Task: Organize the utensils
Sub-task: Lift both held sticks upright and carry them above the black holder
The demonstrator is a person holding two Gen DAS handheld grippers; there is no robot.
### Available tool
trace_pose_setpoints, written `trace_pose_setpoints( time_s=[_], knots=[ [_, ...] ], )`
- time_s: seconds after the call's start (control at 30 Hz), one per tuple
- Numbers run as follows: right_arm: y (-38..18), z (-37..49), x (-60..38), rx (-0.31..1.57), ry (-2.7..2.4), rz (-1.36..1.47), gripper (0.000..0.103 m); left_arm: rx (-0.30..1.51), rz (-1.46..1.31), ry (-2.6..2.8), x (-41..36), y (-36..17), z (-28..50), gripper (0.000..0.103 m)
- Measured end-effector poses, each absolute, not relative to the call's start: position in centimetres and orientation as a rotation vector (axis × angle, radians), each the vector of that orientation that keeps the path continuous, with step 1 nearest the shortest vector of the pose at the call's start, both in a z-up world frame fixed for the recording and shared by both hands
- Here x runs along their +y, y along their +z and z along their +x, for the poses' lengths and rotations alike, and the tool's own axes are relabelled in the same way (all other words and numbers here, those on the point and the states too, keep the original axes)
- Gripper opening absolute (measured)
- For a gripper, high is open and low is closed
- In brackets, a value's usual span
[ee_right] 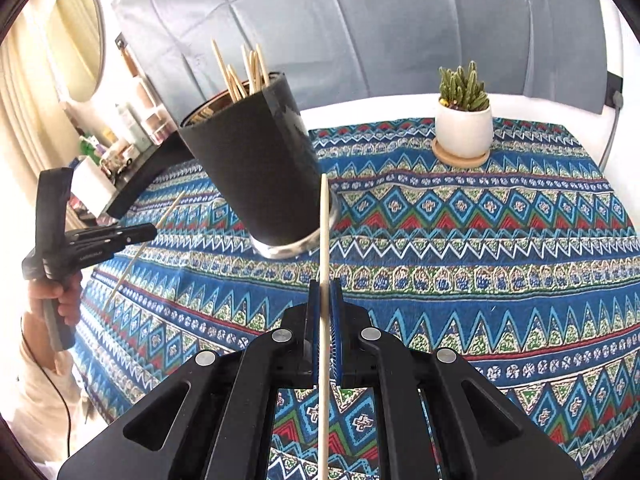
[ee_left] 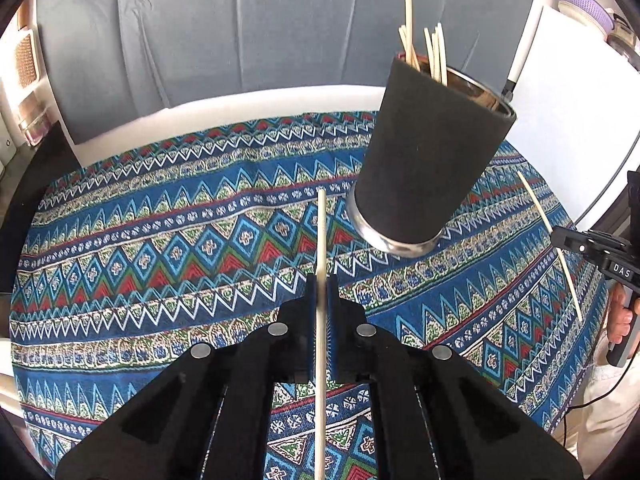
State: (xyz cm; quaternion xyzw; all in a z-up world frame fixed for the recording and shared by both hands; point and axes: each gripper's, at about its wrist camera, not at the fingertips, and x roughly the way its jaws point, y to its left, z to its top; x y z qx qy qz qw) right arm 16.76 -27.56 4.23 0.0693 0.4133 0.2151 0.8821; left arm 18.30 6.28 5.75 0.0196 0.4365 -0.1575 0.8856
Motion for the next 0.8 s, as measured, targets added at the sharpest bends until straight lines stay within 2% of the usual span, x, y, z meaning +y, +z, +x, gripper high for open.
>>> trace_pose_setpoints(
  time_s=[0.5,0.8],
  knots=[
    [12.1,17.8,-28.3,0.684,0.474,0.177,0.005,0.743,0.068,-0.354,4.6,14.2,20.9,0.005],
    [16.5,19.1,-26.1,0.507,0.467,0.128,0.005,0.654,0.075,-0.365,2.2,16.4,23.6,0.005]
  ],
)
